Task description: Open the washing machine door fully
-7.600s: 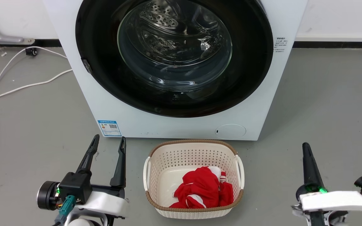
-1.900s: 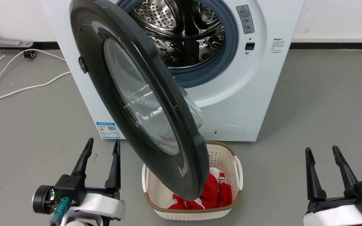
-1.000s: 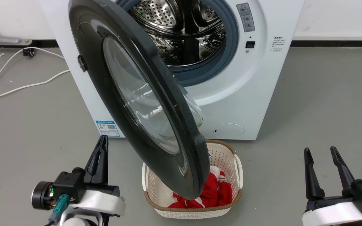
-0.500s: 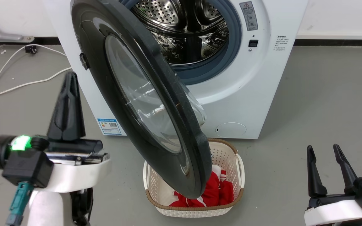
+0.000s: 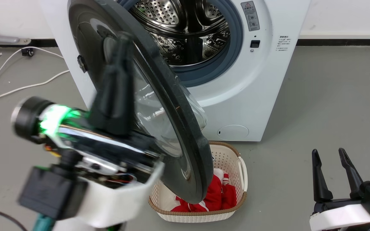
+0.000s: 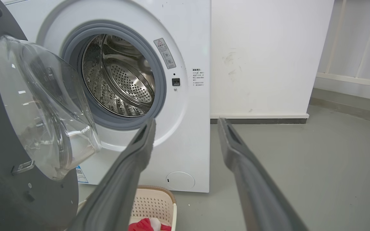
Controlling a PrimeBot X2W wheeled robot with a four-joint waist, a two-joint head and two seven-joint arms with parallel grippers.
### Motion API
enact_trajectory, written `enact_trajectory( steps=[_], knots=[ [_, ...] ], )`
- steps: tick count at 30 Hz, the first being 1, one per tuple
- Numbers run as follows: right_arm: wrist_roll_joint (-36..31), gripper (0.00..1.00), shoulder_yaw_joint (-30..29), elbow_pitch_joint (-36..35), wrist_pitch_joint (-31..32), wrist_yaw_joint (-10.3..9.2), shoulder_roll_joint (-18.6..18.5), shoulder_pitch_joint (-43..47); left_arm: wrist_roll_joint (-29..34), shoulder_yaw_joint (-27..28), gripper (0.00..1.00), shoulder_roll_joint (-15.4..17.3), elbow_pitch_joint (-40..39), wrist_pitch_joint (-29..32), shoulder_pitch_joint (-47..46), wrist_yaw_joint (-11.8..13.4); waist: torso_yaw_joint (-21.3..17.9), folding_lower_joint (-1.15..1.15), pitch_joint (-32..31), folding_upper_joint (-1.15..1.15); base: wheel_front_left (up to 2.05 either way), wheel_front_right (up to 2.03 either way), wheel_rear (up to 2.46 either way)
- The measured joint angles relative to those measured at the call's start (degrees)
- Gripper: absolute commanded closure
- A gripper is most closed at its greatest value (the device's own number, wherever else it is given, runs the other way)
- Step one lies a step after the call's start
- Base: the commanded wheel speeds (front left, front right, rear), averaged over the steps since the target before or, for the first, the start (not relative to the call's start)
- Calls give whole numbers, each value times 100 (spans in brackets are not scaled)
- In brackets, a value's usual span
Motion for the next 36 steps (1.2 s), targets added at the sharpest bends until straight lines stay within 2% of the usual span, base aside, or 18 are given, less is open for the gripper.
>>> enact_trajectory(
  steps=[7, 11, 17, 21, 28, 36],
  knots=[
    [43, 0, 8, 44, 0, 0, 0, 3, -252, -1206, 100, 0, 811, -3, 310, -58, -60, 0, -12, 0, 0, 0, 0],
    [76, 0, 11, 64, 0, 0, 1, 8, -481, -1656, 100, 76, 1547, 109, 655, -80, -66, 0, 5, 0, 0, 0, 0],
    [116, 0, 52, 93, 0, 0, 1, 3, -848, -2091, 100, 167, 2520, 626, 970, -83, -57, 0, 69, 0, 0, 0, 0],
    [153, 0, 109, 131, 0, 0, 1, -29, -970, -2280, 100, 156, 3034, 684, 960, -85, -74, 0, 130, 0, 0, 0, 0],
    [156, 0, 159, 201, 0, 0, 1, -116, -1116, -2264, 100, 87, 3819, 411, 587, -68, -155, 0, 223, 0, 0, 0, 0],
    [208, 0, 183, 281, 0, 0, 1, -131, -1281, -2283, 100, -14, 4212, 170, 310, 27, -209, 0, 271, 0, 0, 0, 0]
  ],
)
